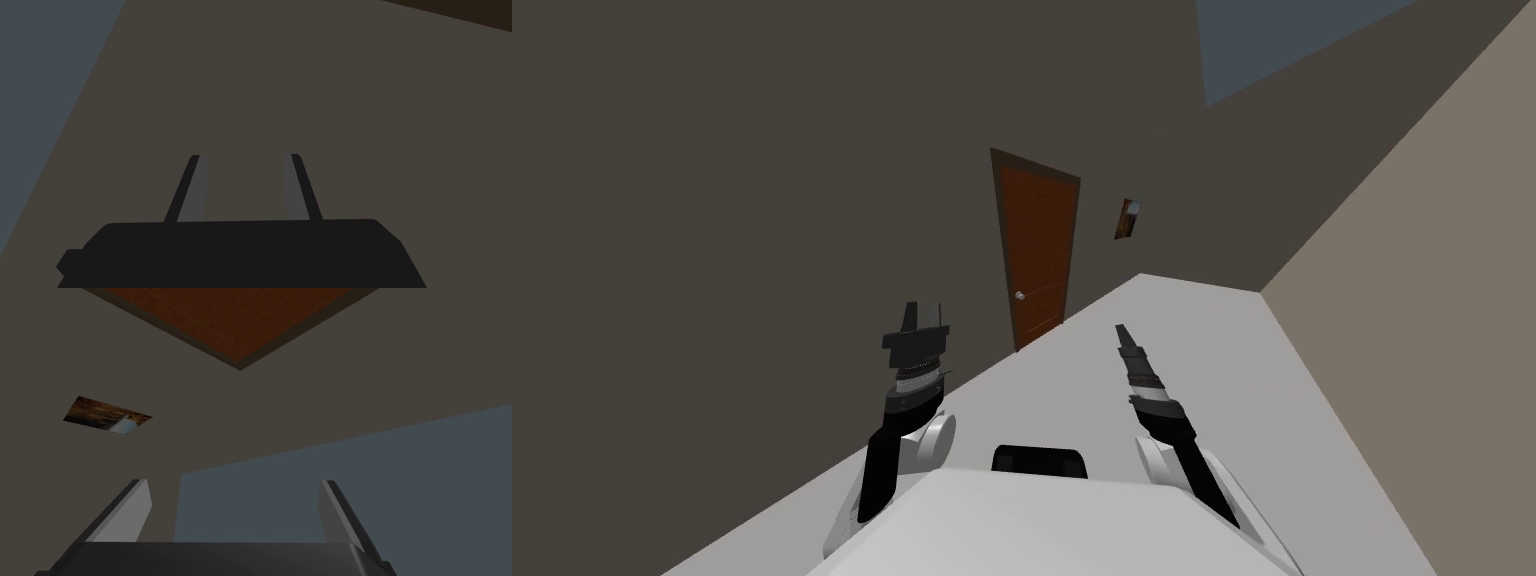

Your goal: Pull the door open

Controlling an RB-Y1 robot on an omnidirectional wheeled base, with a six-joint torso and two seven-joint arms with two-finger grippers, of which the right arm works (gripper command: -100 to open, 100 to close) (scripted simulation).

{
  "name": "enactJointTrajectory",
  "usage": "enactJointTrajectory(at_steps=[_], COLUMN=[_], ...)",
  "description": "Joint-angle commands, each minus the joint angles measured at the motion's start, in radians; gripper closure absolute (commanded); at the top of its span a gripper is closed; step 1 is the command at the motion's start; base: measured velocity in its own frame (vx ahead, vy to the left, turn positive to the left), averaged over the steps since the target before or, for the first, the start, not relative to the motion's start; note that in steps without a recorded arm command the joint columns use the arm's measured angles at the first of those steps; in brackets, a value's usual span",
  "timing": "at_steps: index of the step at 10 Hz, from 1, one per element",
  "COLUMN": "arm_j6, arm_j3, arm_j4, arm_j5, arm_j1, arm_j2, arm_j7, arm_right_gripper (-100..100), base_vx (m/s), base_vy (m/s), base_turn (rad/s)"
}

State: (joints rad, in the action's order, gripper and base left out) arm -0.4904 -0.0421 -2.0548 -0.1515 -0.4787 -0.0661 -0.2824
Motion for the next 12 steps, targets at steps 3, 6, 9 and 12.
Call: enactJointTrajectory(at_steps=[3, 6, 9, 12], arm_j6=[-0.035, -0.064, -0.094, -0.117], arm_j3=[-0.003, -0.005, -0.007, -0.008], arm_j4=[0.074, 0.142, 0.212, 0.266], arm_j5=[-0.023, -0.047, -0.070, -0.089], arm_j1=[0.015, 0.031, 0.047, 0.059], arm_j2=[-0.016, -0.028, -0.039, -0.047], arm_j7=[-0.051, -0.098, -0.148, -0.186], arm_right_gripper=[-100, -100, -100, -100], base_vx=[0.126, 0.128, 0.155, 0.102], base_vy=[0.028, 0.040, 0.047, 0.026], base_turn=[0.070, 0.062, 0.085, 0.057])
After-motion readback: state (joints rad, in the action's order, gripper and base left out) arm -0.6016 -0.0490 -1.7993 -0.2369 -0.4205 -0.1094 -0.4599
